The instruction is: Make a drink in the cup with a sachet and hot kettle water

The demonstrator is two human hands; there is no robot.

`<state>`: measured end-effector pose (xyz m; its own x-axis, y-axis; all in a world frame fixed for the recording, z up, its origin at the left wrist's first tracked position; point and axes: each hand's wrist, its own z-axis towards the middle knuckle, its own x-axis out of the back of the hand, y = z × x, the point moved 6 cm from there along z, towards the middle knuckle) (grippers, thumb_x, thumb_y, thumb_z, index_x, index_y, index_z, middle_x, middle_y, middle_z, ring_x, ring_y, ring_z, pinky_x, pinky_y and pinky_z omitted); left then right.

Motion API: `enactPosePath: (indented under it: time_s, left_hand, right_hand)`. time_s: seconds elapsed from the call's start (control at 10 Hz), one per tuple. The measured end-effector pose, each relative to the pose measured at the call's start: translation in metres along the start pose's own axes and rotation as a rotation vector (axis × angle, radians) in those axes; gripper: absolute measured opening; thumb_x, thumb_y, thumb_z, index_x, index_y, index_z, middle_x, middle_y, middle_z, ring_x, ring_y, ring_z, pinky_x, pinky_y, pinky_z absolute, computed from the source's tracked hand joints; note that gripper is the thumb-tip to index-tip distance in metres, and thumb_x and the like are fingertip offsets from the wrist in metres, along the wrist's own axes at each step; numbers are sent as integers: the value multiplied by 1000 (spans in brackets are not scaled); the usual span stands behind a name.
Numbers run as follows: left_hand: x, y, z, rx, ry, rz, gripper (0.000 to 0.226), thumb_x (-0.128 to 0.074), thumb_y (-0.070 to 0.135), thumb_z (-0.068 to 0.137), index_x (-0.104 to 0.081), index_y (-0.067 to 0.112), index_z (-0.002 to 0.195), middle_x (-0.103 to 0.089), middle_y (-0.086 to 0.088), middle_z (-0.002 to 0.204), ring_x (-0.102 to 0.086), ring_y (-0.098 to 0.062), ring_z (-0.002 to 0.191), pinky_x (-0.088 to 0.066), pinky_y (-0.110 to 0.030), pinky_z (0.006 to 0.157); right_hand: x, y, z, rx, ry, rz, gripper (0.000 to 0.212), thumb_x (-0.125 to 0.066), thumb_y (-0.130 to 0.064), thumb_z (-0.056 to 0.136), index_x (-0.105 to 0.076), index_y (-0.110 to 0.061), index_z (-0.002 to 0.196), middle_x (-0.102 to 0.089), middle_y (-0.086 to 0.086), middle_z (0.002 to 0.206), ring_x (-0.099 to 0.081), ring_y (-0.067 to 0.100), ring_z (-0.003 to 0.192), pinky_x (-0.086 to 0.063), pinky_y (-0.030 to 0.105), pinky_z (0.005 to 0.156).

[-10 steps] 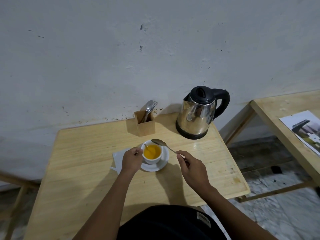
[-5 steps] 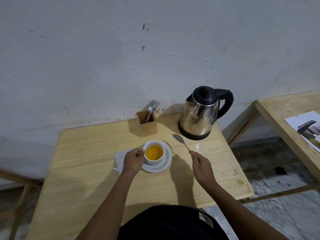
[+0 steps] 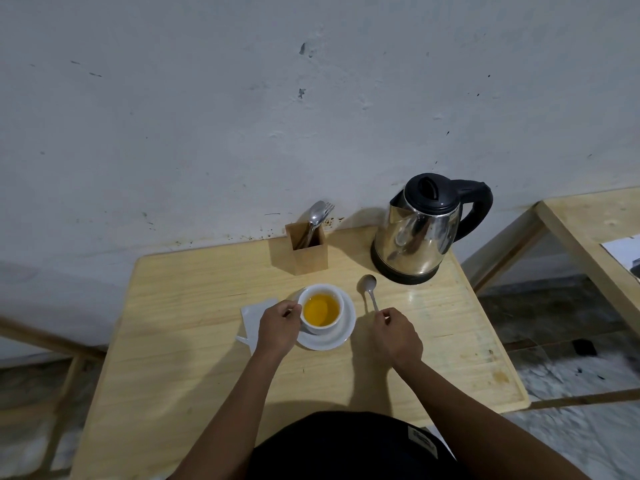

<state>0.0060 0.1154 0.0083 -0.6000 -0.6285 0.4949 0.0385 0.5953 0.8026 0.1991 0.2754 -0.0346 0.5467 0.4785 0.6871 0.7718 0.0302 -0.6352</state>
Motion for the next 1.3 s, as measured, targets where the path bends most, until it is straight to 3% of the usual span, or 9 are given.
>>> enactPosePath:
  time_s: [0.1,0.3,0.5,0.8,1.0,1.2,1.3]
  left_hand:
    - [0,-1,0,-4,5,1,23,-53,20,93,-68,9,104,-64,0,93,-56,-14,88,-39,-26,77]
    - [0,-1,-1,-4,14,3,23,-53,21,93,-68,9,105,-64,1,93,-57,-14,89,-39,-26,78]
    - [0,-1,-1,-8,17,-9,23,-53,20,93,-69,8,104,-65,0,92,-57,-14,88,-39,-26,77]
    - [0,2,-4,-5,35,-11,22,-53,19,93,-68,7,105,-63,0,92,-56,-13,88,-39,-25,78]
    - [-1,1,-6,24,48,-32,23,-52,20,93,-68,8,105,-63,0,94,-55,-14,91,-39,-27,80]
    - [0,-3,-3,31,16,-43,25,-53,23,93,-67,10,108,-65,-1,99,-57,-15,95,-40,-26,81]
    - [4,-3,-1,36,9,-51,25,-55,23,92,-67,10,110,-63,-1,103,-57,-15,93,-44,-24,77]
  right_hand:
    - [-1,1,2,10,-34,-84,16,-48,-40,94,-59,-29,98,-63,-9,86,-61,18,79,-44,30,68]
    - [1,-2,5,66,-44,-227,23,-45,-39,96,-63,-25,89,-63,-6,82,-57,15,71,-42,28,64]
    - [3,-9,9,156,-39,-263,16,-44,-32,97,-54,-25,107,-60,-4,96,-57,18,77,-40,30,64]
    - [-1,-13,17,236,-94,-295,9,-46,-28,95,-52,-24,90,-55,-4,87,-55,18,74,-42,31,62]
    - [0,-12,14,263,-79,-365,11,-44,-34,96,-52,-26,97,-58,-6,90,-58,18,76,-49,34,69]
    - [13,-24,7,352,0,-393,29,-50,-43,93,-57,-21,112,-61,1,102,-62,24,93,-51,39,78]
    - [16,-30,12,371,-32,-255,32,-55,-39,92,-58,-23,119,-60,-1,109,-61,22,98,-49,37,80]
